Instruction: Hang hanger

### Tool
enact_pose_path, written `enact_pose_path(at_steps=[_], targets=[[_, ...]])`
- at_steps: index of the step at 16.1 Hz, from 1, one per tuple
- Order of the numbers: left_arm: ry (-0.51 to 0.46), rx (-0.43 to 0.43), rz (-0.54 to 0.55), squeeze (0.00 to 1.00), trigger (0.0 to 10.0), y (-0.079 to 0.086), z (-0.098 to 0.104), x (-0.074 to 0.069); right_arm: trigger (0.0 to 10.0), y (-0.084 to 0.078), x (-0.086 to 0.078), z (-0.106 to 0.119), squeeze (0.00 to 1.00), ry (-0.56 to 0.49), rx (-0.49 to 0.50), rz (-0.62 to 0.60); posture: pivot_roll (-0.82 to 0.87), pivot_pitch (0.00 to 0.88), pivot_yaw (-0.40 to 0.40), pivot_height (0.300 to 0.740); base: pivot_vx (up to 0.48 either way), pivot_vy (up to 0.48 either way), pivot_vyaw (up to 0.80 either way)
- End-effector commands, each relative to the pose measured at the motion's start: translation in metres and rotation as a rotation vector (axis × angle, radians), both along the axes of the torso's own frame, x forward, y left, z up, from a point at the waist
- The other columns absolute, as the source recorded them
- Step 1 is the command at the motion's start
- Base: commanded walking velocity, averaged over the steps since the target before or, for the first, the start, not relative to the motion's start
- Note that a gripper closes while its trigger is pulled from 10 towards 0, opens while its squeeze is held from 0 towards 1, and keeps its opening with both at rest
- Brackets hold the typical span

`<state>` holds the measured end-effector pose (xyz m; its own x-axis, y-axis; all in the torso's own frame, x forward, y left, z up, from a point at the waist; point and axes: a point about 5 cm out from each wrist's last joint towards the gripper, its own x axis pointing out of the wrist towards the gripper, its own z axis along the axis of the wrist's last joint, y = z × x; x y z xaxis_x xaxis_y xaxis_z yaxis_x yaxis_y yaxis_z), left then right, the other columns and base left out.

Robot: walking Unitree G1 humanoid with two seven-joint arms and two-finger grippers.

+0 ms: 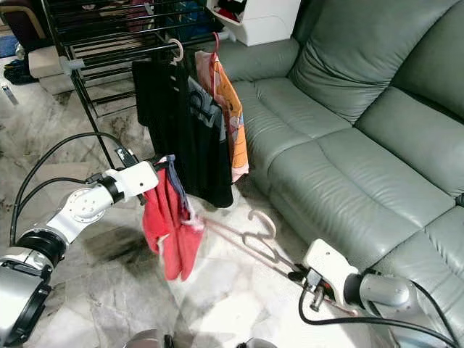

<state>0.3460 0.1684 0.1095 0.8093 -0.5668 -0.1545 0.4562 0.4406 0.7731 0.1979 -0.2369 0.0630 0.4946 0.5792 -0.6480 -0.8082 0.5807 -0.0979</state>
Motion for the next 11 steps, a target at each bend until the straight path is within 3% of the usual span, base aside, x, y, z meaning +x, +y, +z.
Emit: enact_pose_path(at_steps=[1,11], targets=[[-0.037,0.01,-0.022,0.0,10.0,-0.003,0.011,0.005,10.0,-0.002,0.005,0.007,0.0,-0.028,0.019,-0.002,-0.14,0.0,-0.001,0.74,0.0,0.0,0.0],[-0.039,-0.019,-0.078,0.0,10.0,-0.011,0.012,0.003,10.0,-0.007,0.02,0.007,0.0,-0.087,-0.016,-0.012,-0.13,0.0,-0.006,0.74,0.0,0.0,0.0]])
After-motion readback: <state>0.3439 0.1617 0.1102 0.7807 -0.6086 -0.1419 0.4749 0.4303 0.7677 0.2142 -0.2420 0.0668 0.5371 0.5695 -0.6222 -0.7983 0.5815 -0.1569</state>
